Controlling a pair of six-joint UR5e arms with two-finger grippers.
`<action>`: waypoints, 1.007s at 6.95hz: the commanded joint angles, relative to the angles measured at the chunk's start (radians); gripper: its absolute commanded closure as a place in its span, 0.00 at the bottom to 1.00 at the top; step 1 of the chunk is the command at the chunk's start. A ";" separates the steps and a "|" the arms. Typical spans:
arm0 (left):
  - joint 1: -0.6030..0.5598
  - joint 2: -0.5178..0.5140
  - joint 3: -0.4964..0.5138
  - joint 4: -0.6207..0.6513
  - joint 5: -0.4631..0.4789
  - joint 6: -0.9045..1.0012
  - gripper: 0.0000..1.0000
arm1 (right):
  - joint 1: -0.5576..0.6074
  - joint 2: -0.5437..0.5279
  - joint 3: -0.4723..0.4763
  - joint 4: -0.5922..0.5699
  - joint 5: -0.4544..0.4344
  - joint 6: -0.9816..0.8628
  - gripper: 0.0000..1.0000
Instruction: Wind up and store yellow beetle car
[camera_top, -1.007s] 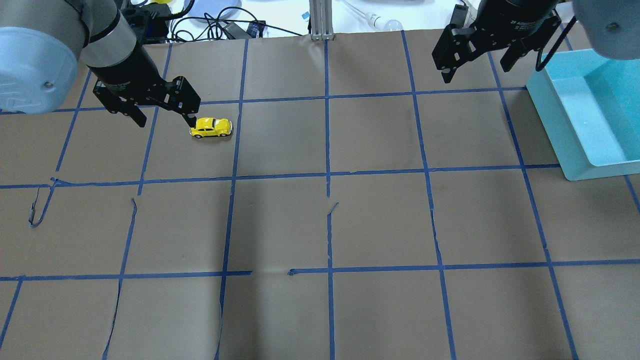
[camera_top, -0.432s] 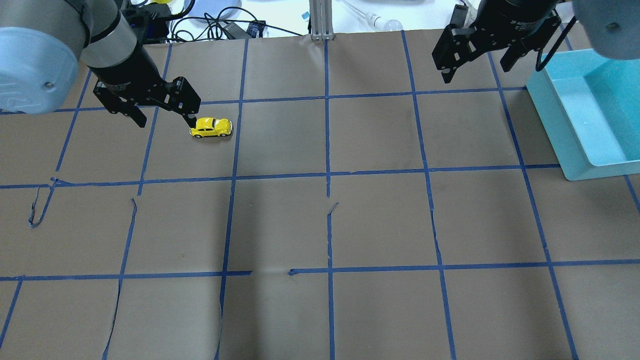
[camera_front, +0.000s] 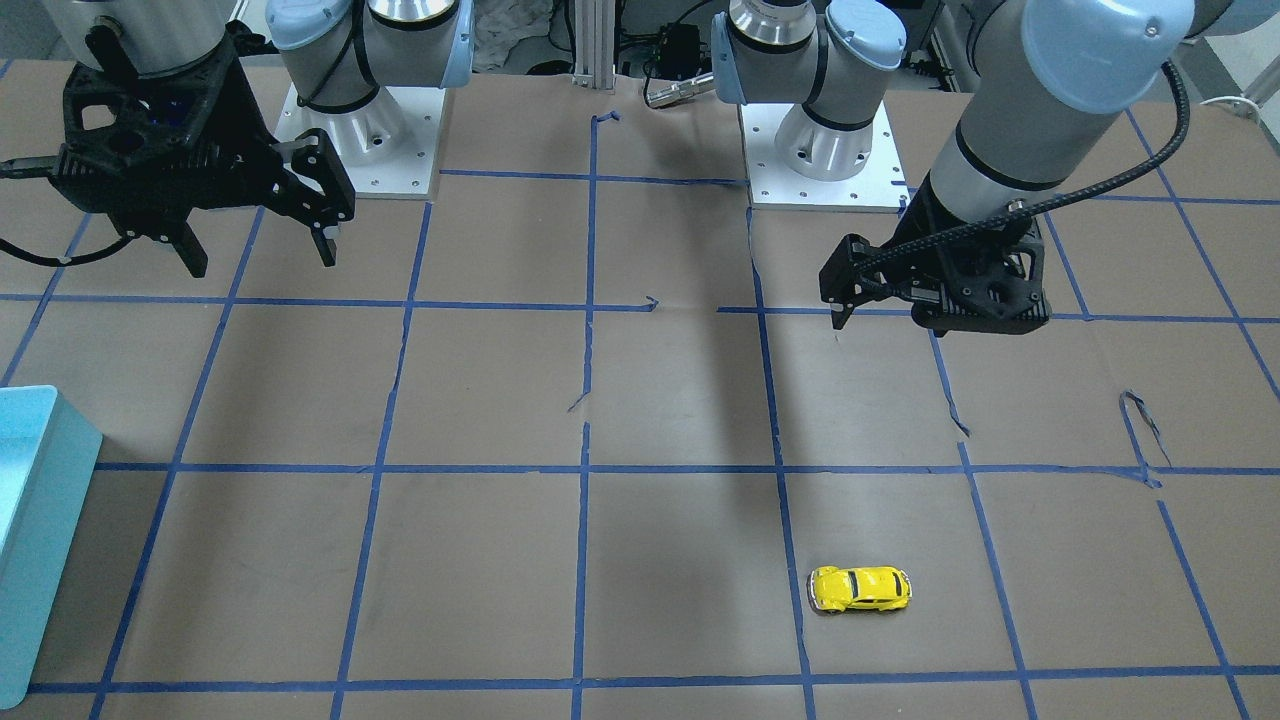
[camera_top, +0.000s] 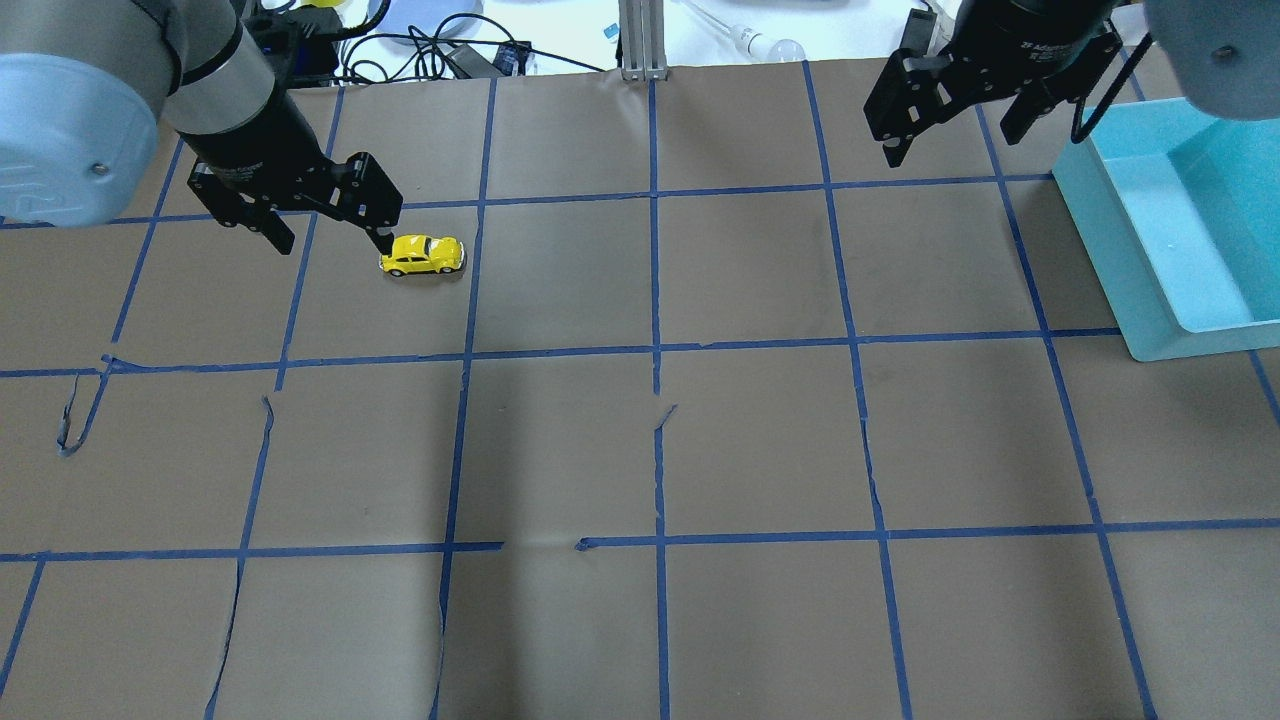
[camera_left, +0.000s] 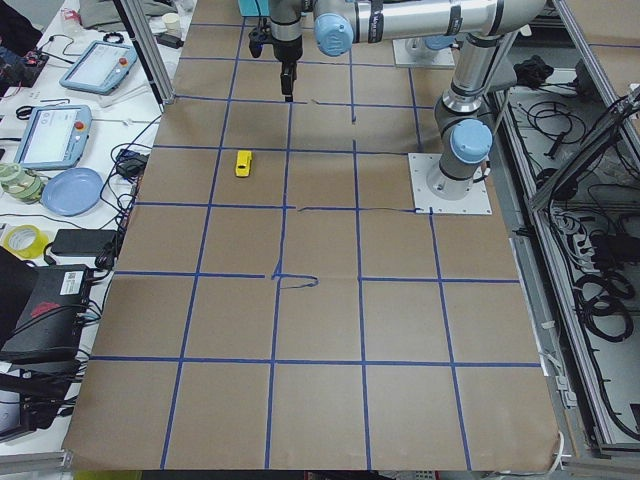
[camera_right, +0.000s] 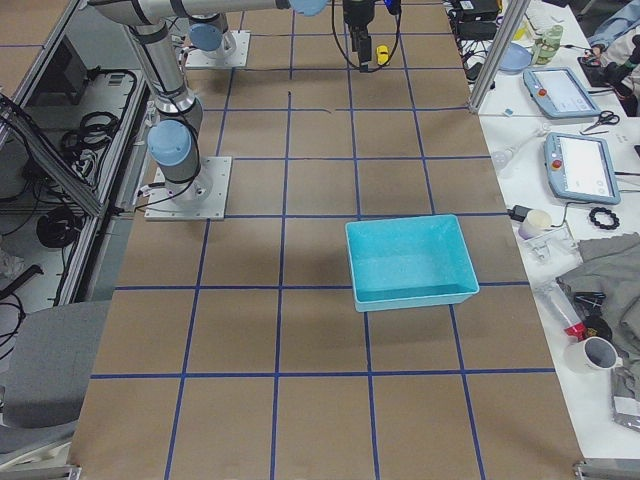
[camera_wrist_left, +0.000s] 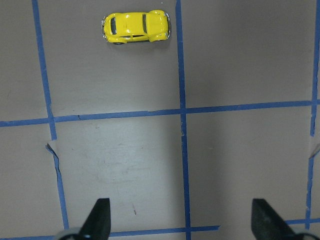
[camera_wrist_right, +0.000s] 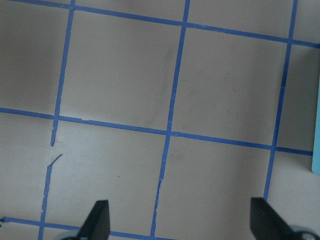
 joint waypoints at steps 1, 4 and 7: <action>0.009 -0.023 -0.001 0.047 0.010 -0.031 0.00 | 0.000 0.000 0.001 -0.001 0.000 0.001 0.00; 0.015 -0.062 -0.001 0.135 0.007 -0.441 0.00 | 0.000 0.000 -0.001 -0.001 0.000 0.001 0.00; 0.022 -0.158 -0.006 0.291 0.013 -1.078 0.00 | 0.000 0.000 -0.001 -0.001 0.000 0.001 0.00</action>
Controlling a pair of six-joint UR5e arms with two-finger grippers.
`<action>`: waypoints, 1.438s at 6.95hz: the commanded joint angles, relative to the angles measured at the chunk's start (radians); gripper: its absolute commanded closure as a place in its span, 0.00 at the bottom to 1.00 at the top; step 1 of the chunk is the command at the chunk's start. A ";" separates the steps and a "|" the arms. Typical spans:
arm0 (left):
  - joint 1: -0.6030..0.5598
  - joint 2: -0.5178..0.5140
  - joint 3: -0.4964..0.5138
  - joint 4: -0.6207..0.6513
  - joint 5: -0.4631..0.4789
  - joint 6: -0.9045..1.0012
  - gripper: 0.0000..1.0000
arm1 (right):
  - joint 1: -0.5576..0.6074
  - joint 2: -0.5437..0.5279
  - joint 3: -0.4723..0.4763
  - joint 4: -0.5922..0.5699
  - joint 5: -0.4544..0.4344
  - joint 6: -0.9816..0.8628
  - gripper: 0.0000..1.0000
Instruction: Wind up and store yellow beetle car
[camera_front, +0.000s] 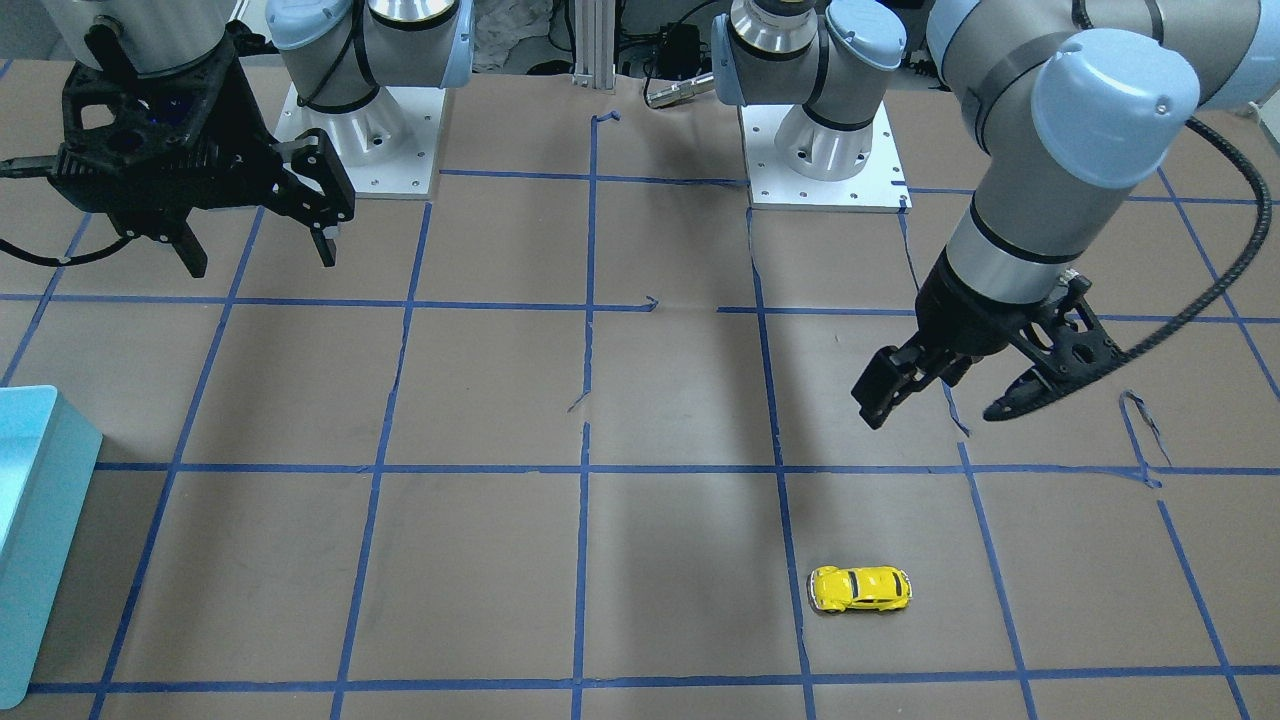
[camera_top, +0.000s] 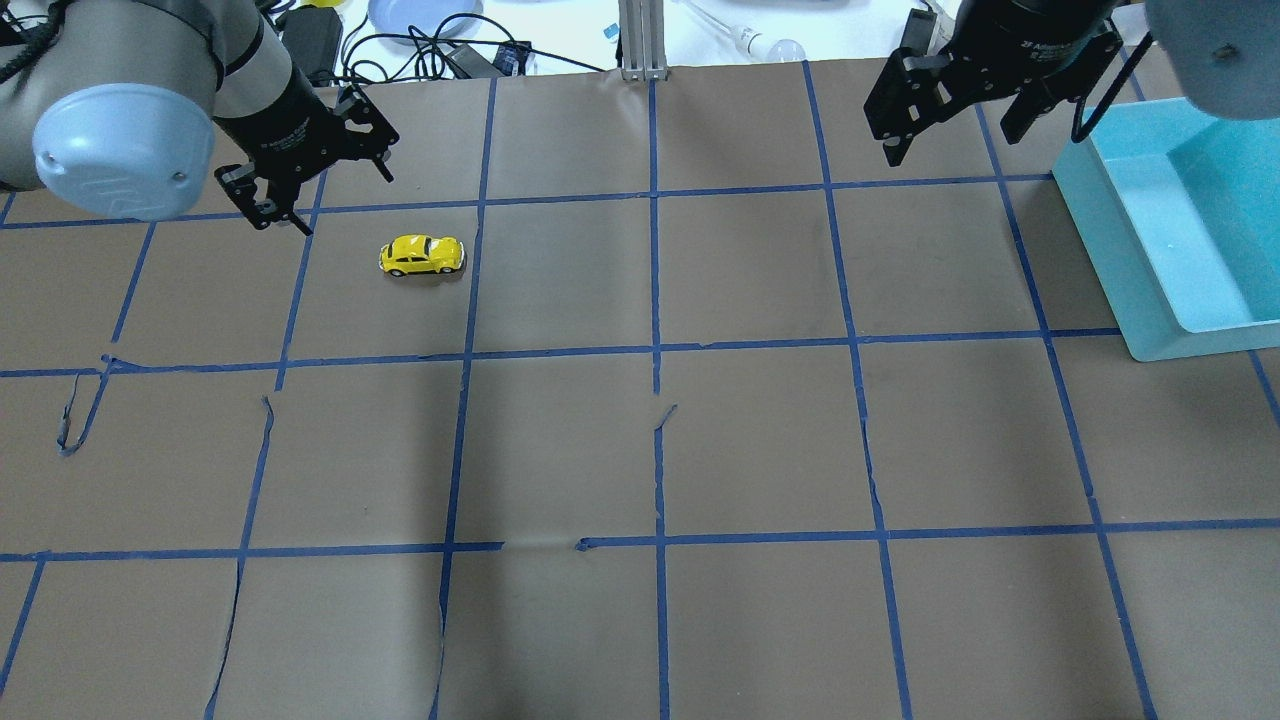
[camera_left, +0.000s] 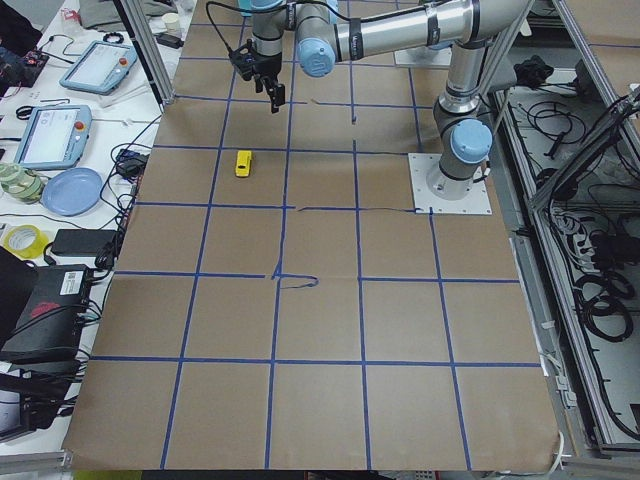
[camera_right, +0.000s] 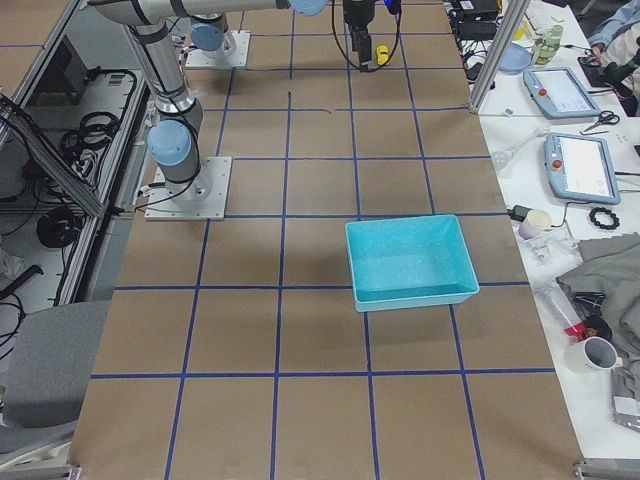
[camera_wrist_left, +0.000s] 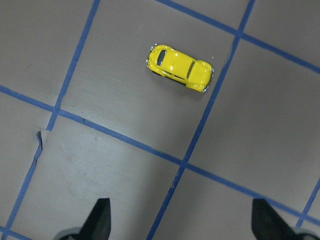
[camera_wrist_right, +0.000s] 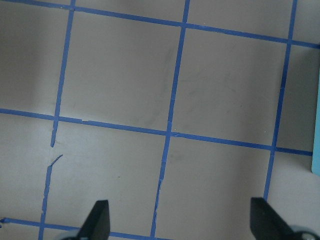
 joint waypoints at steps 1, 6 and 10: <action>0.010 -0.086 -0.006 0.028 -0.001 -0.472 0.00 | 0.000 0.000 0.000 0.000 0.000 0.000 0.00; 0.029 -0.322 0.014 0.278 -0.003 -0.732 0.00 | 0.000 0.000 0.000 0.002 0.000 0.000 0.00; 0.041 -0.419 0.024 0.343 -0.012 -0.795 0.00 | 0.000 0.000 0.000 0.000 0.000 0.000 0.00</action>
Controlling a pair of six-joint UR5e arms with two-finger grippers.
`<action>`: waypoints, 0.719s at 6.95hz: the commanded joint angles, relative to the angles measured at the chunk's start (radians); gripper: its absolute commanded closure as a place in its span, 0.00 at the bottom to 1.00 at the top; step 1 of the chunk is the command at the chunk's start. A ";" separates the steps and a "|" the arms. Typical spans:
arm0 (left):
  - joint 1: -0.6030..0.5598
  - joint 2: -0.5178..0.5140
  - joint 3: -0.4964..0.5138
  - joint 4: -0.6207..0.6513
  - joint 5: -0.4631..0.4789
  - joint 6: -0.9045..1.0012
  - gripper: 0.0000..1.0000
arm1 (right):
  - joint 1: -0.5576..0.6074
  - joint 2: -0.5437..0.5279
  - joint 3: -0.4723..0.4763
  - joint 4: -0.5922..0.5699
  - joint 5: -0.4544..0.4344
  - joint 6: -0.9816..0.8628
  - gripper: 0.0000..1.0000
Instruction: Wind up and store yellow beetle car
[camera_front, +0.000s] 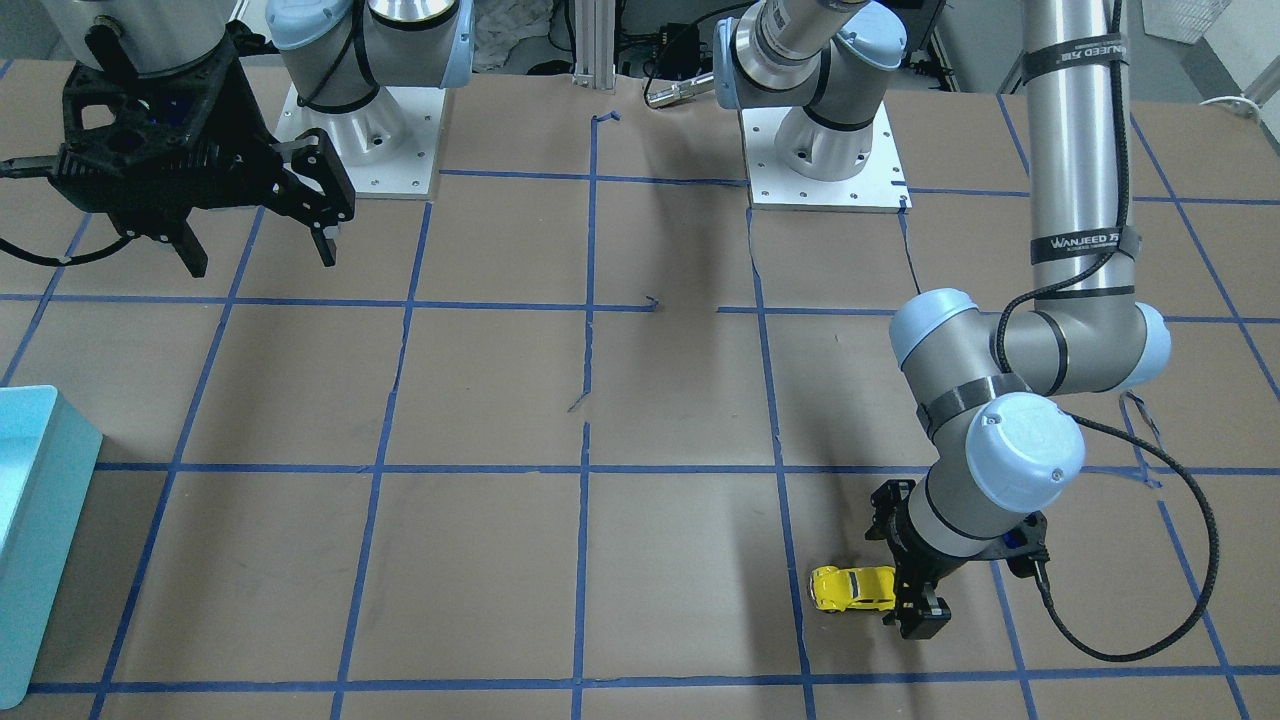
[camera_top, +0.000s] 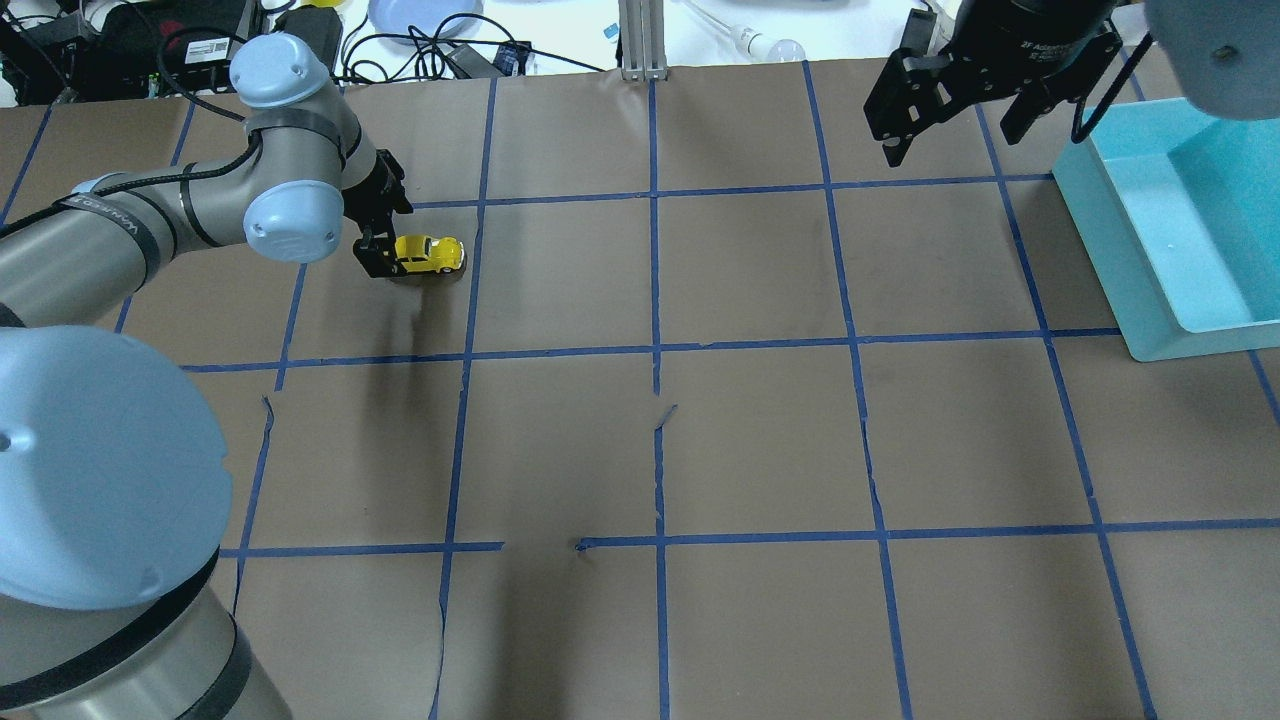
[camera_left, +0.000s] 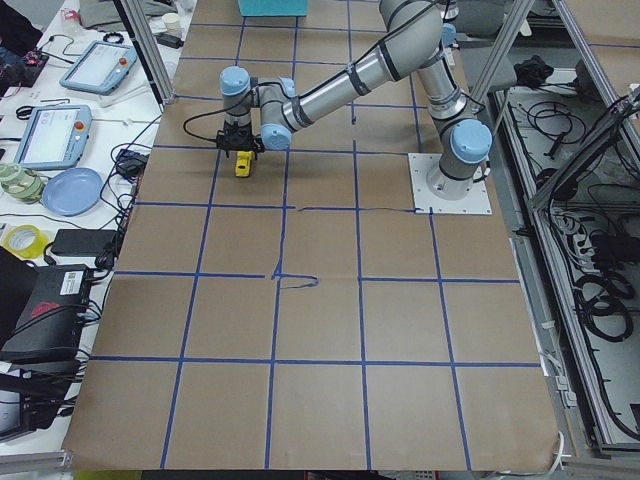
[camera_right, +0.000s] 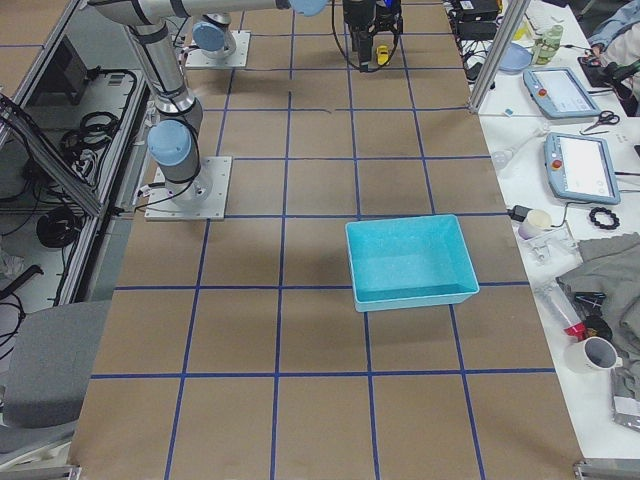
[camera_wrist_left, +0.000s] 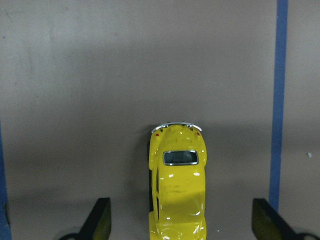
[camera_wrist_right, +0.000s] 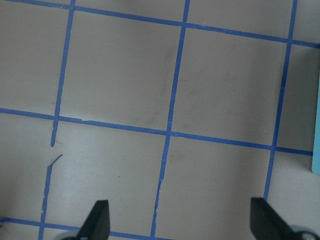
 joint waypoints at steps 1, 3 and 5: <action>-0.001 -0.032 0.002 0.003 -0.002 -0.062 0.00 | 0.000 0.000 0.000 0.000 0.000 0.000 0.00; -0.001 -0.032 0.003 0.003 -0.005 -0.073 0.04 | 0.000 0.000 0.000 0.001 0.000 0.000 0.00; -0.001 -0.029 0.002 0.003 -0.005 -0.073 0.11 | 0.000 0.000 0.000 0.001 0.000 0.000 0.00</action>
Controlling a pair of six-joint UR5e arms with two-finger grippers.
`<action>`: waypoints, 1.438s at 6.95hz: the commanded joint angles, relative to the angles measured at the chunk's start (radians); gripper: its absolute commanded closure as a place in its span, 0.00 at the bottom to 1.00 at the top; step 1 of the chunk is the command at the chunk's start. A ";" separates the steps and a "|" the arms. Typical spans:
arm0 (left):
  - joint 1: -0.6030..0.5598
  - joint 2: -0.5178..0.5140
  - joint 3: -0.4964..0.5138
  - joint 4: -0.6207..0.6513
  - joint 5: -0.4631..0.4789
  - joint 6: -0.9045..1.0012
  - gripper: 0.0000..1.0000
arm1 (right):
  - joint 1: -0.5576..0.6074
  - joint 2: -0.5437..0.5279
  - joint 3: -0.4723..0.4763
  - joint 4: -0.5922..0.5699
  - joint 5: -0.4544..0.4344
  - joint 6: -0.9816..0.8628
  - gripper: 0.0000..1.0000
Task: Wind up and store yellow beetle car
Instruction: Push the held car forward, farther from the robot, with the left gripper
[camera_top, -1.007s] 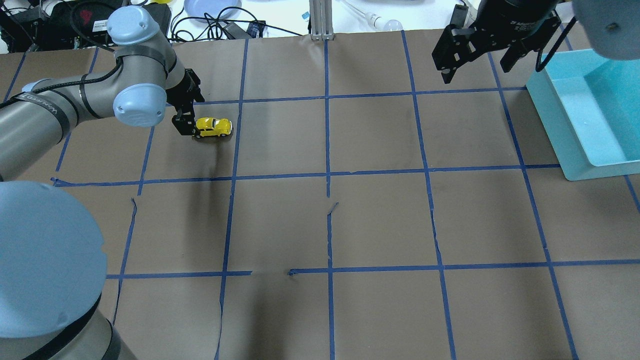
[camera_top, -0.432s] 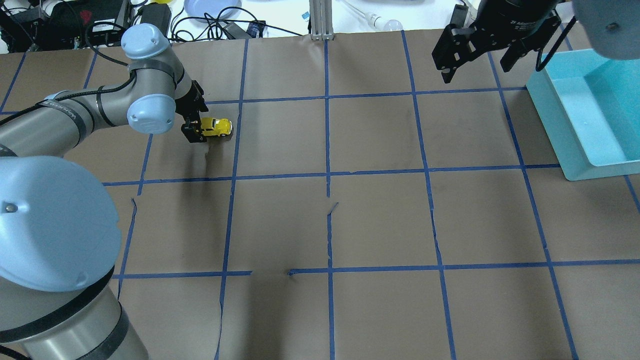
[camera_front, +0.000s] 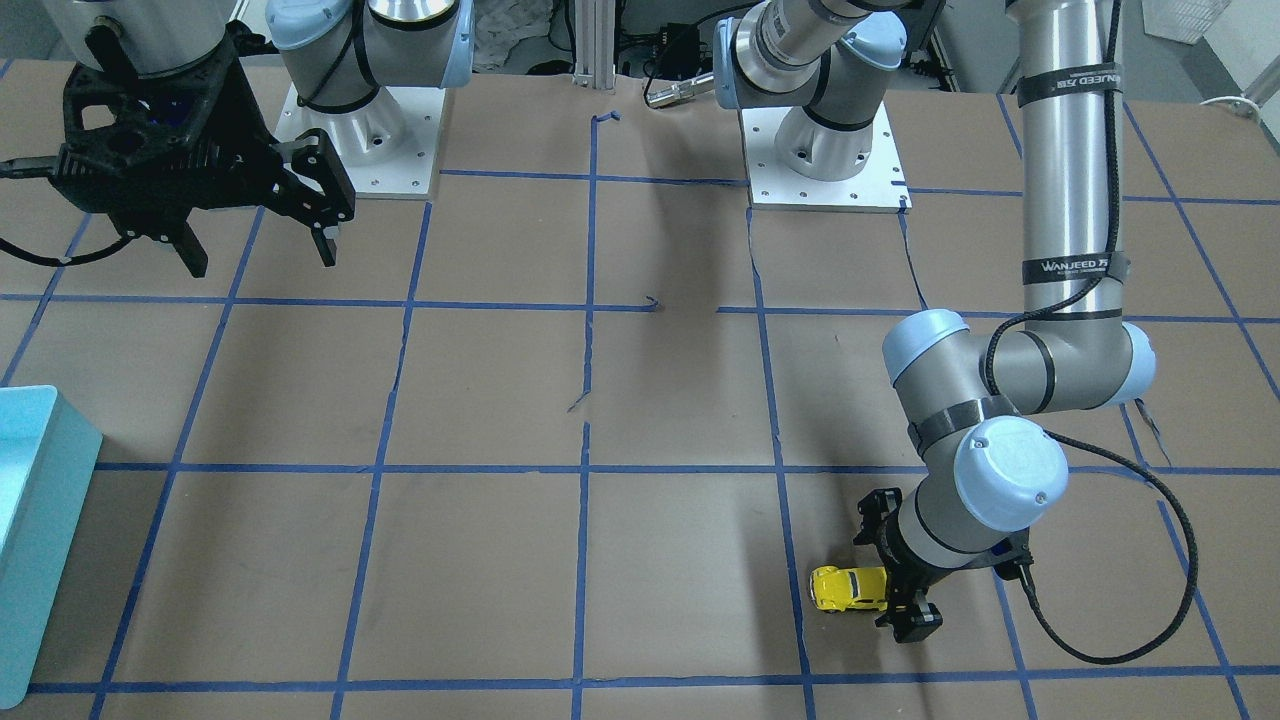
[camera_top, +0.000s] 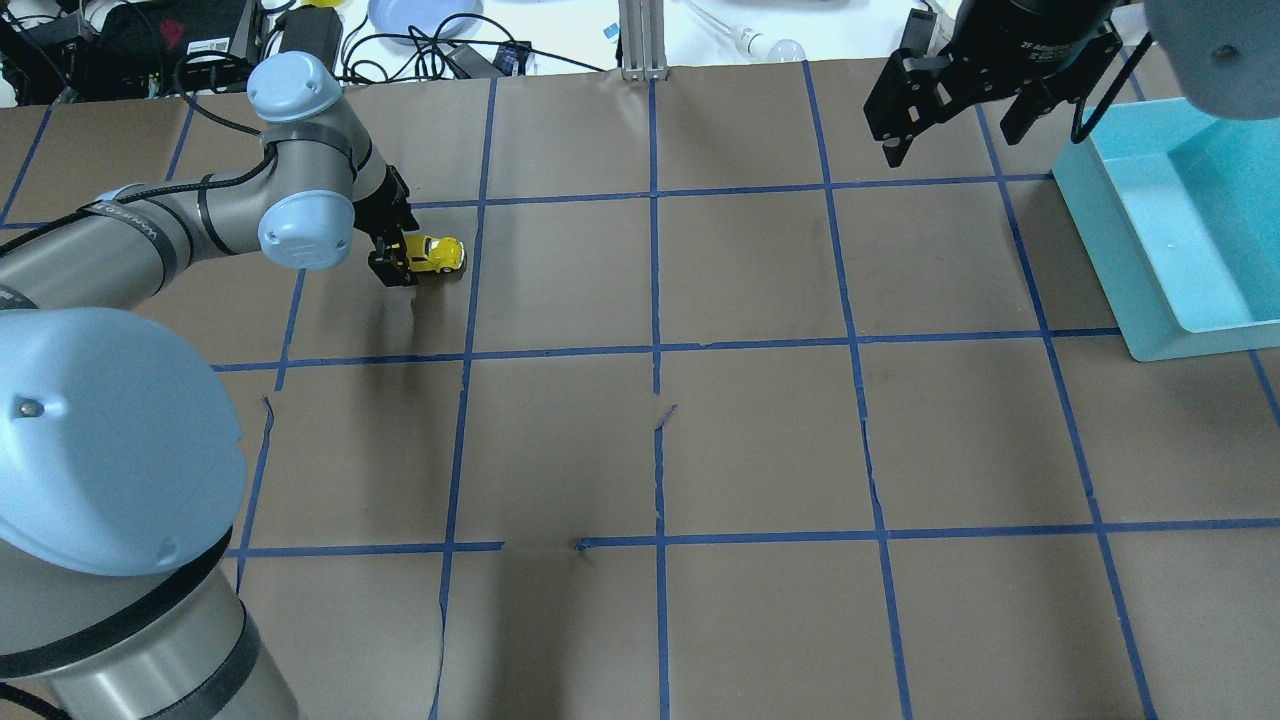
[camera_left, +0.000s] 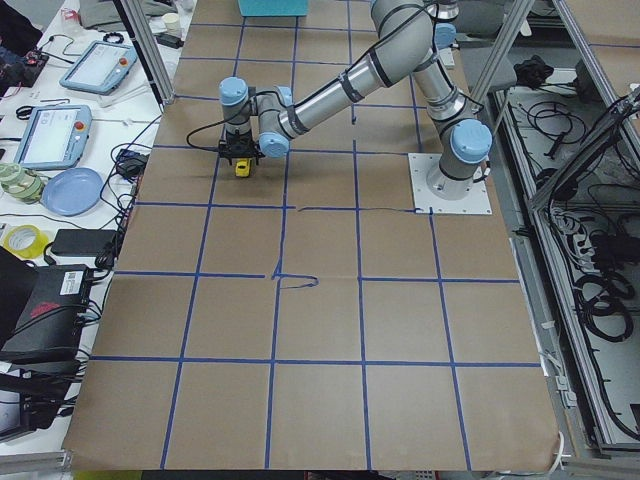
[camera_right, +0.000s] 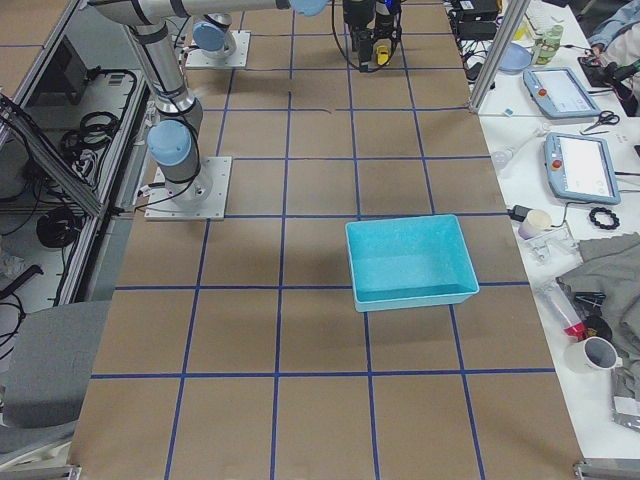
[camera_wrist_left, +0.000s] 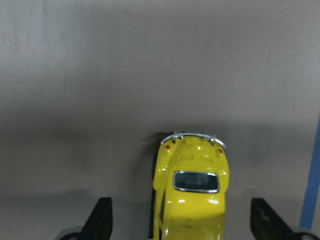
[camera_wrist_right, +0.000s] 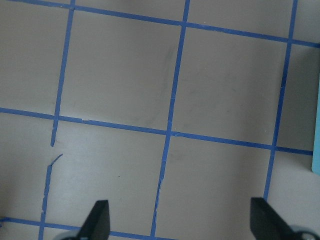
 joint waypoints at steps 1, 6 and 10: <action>0.000 0.001 -0.001 0.003 0.003 -0.001 0.39 | 0.000 0.000 0.000 0.000 0.000 0.000 0.00; -0.006 0.031 0.036 0.012 -0.162 -0.012 1.00 | 0.000 0.000 0.000 0.000 0.000 0.000 0.00; -0.051 0.016 0.013 -0.063 -0.258 -0.058 1.00 | 0.000 0.000 0.000 -0.001 0.000 0.000 0.00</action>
